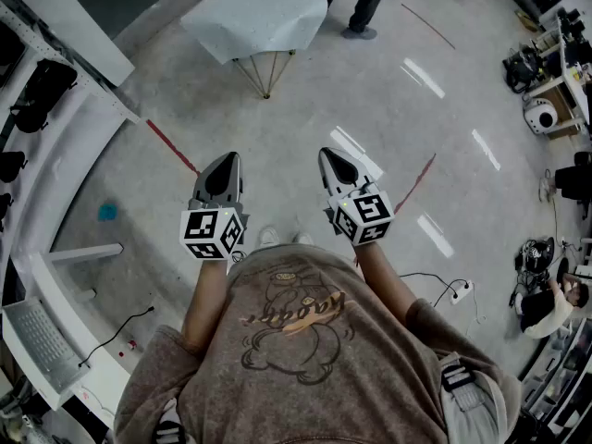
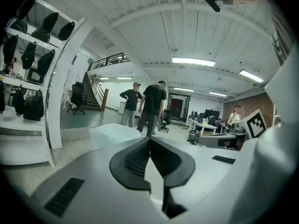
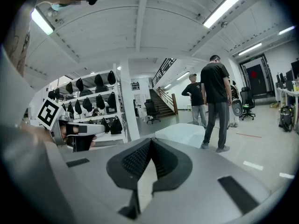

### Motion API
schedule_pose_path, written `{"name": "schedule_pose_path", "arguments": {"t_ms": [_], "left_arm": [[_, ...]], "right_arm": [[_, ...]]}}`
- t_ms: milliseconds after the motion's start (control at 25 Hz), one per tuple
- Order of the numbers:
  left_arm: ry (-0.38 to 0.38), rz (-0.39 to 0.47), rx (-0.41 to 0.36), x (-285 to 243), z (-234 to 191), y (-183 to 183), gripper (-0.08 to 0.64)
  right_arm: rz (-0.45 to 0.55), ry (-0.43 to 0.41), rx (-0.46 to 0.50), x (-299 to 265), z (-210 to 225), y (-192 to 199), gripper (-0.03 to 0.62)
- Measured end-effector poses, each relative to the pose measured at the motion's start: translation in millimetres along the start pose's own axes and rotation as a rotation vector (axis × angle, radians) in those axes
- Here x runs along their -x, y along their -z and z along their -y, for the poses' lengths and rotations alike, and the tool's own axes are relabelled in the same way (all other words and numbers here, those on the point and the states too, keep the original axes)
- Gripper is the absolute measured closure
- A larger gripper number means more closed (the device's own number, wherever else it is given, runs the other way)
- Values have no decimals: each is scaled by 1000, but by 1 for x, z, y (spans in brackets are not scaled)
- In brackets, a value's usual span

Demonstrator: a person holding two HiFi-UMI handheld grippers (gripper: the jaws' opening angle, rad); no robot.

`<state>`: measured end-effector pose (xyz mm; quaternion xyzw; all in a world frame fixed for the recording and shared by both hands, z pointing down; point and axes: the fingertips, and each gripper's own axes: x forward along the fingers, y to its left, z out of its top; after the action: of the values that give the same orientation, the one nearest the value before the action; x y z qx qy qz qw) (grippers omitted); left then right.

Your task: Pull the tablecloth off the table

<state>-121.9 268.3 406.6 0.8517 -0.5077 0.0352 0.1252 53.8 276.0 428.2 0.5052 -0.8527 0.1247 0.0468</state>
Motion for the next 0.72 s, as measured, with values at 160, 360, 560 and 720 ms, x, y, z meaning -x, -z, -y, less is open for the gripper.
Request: {"name": "schedule_pose_path", "arguments": {"t_ms": [160, 360, 560, 720], "left_arm": [[10, -2, 3, -8, -11, -3, 541], [43, -7, -4, -17, -33, -4, 541], [83, -14, -13, -27, -48, -6, 541], [95, -21, -8, -35, -57, -7, 541]], "right_arm": [[6, 2, -18, -15, -2, -2, 584], [4, 37, -29, -35, -6, 1, 584], [11, 69, -37, -50, -9, 0, 584], [2, 79, -48, -57, -10, 1, 584]]}}
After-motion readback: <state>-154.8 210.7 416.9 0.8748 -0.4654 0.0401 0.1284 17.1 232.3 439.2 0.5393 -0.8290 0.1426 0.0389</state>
